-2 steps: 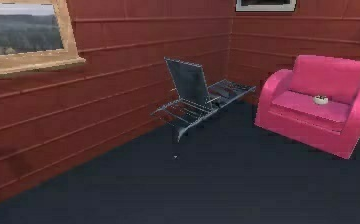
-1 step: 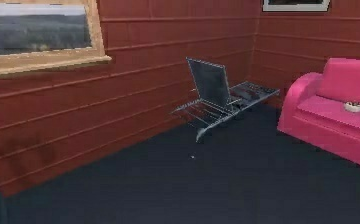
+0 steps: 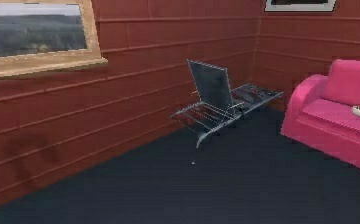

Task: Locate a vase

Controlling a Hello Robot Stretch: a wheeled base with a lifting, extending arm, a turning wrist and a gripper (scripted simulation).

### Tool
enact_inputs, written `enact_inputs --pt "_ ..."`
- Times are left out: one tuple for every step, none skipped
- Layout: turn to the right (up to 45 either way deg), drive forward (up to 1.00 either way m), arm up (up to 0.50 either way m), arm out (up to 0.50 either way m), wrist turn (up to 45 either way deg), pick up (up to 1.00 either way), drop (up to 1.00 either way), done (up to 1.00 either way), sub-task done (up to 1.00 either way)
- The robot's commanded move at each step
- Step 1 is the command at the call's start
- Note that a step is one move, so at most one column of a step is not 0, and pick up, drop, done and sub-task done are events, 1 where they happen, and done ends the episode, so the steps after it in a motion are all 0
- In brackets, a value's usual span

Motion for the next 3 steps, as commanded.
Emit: enact_inputs --pt "45.0 0.00 0.00 0.00 0.0 0.00 0.00 0.00 0.00" --pt "33.0 0.00 0.00 0.00 0.0 0.00 0.00 0.00 0.00" --pt "0.0 0.25 0.00 0.00 0.0 0.00 0.00 0.00 0.00"
